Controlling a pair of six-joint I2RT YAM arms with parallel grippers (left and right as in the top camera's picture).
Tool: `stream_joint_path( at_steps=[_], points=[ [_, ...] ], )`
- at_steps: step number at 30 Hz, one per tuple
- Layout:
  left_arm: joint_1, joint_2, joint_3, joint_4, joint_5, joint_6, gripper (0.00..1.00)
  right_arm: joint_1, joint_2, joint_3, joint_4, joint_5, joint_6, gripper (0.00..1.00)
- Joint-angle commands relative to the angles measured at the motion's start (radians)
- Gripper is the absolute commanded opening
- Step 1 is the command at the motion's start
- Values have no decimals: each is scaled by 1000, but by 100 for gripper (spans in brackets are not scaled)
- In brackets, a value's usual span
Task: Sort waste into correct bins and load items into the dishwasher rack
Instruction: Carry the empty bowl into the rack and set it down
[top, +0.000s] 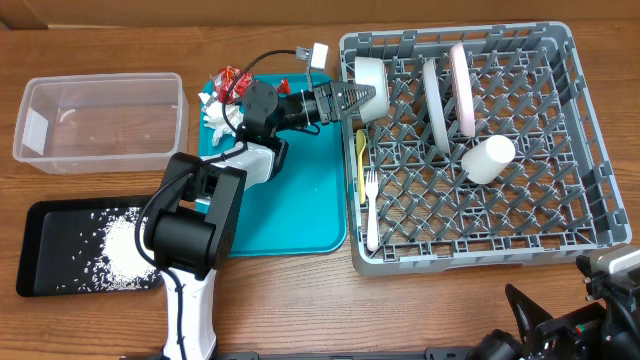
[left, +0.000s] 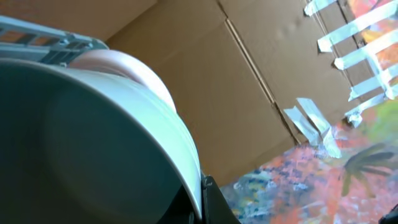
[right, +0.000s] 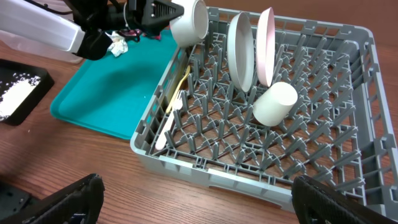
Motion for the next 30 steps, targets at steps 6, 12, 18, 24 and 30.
stream_joint_path(
  at_steps=[6,12,18,24,30],
  points=[
    [-42,11,12,-54,-91,12,5,-2,3,3,5,6,0,100],
    [-63,11,12,-107,-110,73,4,-2,3,3,5,6,0,100],
    [-66,11,12,-134,-129,108,4,-2,3,3,5,6,0,100],
    [-90,11,12,-132,-164,103,4,-2,3,3,5,6,0,100],
    [-92,11,12,-174,-161,131,4,-2,3,3,5,6,0,100]
  ],
)
